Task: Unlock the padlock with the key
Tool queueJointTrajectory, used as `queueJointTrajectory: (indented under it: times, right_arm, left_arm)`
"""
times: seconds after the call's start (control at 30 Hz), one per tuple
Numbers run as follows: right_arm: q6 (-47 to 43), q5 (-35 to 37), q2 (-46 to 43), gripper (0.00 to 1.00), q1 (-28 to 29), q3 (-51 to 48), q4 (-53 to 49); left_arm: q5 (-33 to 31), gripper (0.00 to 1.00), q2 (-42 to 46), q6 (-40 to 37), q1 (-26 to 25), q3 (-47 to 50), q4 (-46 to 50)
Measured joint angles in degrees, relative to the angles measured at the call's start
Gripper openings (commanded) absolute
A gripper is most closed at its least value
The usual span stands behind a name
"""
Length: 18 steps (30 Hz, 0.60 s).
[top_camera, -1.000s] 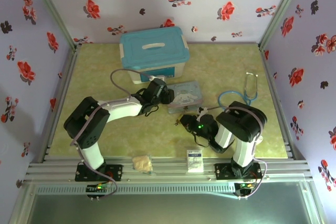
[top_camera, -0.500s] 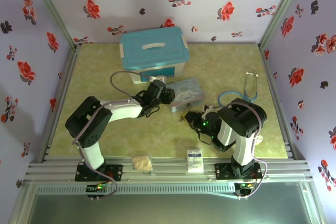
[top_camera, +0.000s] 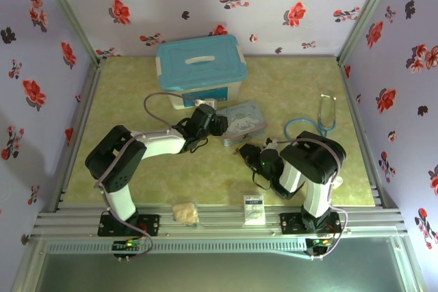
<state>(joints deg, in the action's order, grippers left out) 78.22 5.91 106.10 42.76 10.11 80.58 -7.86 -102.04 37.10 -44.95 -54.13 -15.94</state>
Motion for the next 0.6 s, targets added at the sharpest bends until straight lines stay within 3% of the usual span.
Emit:
queueJointTrajectory:
  times: [0.23, 0.47, 0.6]
  right_arm:
    - [2.01, 9.51, -1.44, 0.00, 0.39, 0.04, -1.38]
    - [1.70, 9.60, -2.10, 0.00, -1.05, -1.09, -1.62]
    - [0.90, 6.93, -4.15, 0.00, -6.21, -4.02, -1.66]
  left_arm:
    - [0.00, 0.45, 0.02, 0.00, 0.00, 0.44, -0.76]
    - [0.00, 0.45, 0.07, 0.00, 0.00, 0.44, -0.72]
    - [0.00, 0.45, 0.07, 0.00, 0.00, 0.44, -0.70]
